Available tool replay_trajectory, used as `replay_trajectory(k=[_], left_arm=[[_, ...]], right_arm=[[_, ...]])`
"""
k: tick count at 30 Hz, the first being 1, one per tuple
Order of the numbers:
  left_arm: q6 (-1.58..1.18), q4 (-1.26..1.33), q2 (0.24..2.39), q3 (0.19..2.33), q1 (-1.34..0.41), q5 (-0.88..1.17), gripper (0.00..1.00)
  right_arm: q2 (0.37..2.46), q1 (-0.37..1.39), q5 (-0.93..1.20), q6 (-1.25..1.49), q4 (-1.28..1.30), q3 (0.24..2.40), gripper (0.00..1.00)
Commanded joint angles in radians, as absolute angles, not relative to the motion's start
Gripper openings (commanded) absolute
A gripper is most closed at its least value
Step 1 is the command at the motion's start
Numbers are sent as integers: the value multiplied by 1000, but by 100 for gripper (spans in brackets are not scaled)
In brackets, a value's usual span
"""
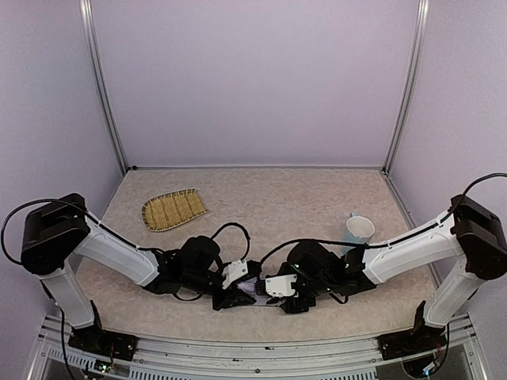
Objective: Put away the umbrella
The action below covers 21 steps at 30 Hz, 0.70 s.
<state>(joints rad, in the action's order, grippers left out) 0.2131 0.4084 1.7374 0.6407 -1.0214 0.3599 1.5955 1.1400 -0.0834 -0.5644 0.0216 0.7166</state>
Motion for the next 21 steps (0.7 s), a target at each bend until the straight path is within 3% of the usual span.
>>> replay_trajectory(k=[1, 4, 6, 7, 9, 11, 12, 17, 21], left_arm=[[198, 215, 1803, 624, -1013, 386, 0], [202, 199, 1806, 639, -1011, 394, 0], [197, 220, 1775, 629, -1009, 372, 0], [186, 246, 1750, 618, -1008, 340, 6], [157, 301, 1676, 594, -1006, 265, 24], [140, 361, 1587, 570, -1008, 176, 69], [141, 396, 1538, 558, -1013, 133, 97], [200, 567, 1273, 484, -1045, -37, 99], [194, 738, 1057, 396, -1035, -19, 99]], right_arm=[[1702, 1150, -155, -568, 76, 751, 73], [1724, 1150, -174, -547, 91, 775, 37], [1719, 1150, -188, -545, 100, 780, 22], [1713, 1150, -190, -545, 105, 781, 16], [1694, 1150, -192, -542, 114, 781, 5], [1674, 1150, -198, -538, 124, 785, 0], [1662, 1149, -200, -535, 127, 790, 0], [1573, 1130, -166, -527, 151, 839, 0], [1474, 1079, -45, -526, 208, 938, 0]])
